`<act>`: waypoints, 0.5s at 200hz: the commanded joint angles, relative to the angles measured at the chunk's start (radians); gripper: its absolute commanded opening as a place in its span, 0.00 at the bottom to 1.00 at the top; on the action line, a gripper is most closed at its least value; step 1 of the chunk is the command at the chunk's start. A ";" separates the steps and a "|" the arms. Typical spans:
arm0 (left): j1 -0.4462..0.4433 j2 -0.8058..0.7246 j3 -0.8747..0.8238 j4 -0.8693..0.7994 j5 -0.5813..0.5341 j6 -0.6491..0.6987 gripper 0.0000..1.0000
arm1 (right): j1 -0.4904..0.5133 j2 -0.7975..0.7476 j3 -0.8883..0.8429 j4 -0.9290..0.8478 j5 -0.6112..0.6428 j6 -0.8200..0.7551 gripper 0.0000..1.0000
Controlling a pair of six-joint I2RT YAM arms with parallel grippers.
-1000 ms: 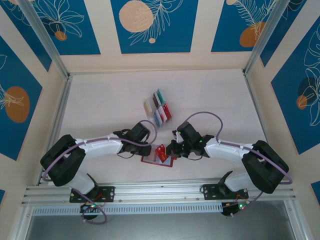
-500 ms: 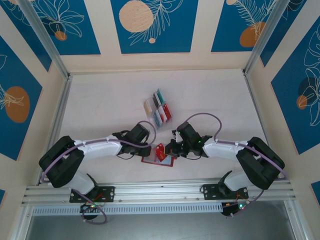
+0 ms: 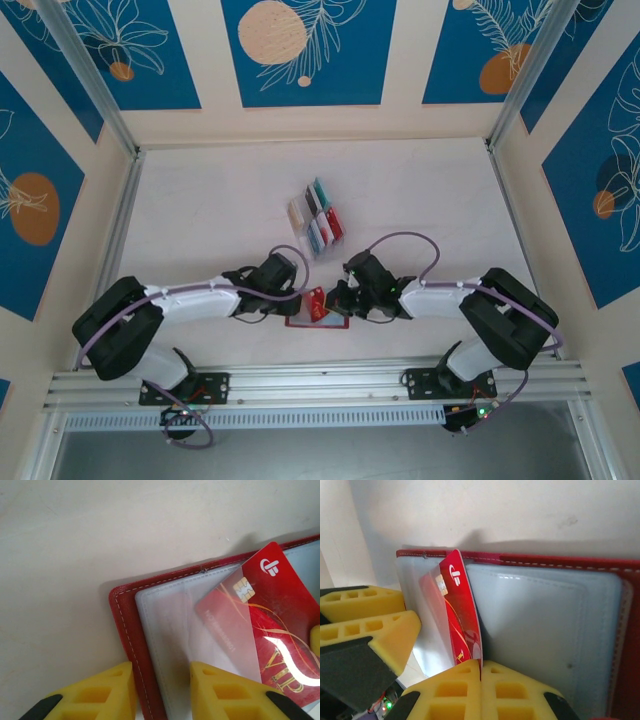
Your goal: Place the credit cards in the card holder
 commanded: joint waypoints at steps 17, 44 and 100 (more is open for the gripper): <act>-0.049 0.032 -0.068 -0.105 0.043 -0.029 0.30 | 0.023 -0.005 -0.029 -0.019 0.119 0.051 0.00; -0.064 0.037 -0.078 -0.088 0.046 -0.045 0.30 | 0.036 0.007 -0.025 -0.005 0.132 0.060 0.00; -0.084 0.047 -0.079 -0.073 0.048 -0.065 0.30 | 0.067 0.057 -0.001 0.021 0.128 0.058 0.00</act>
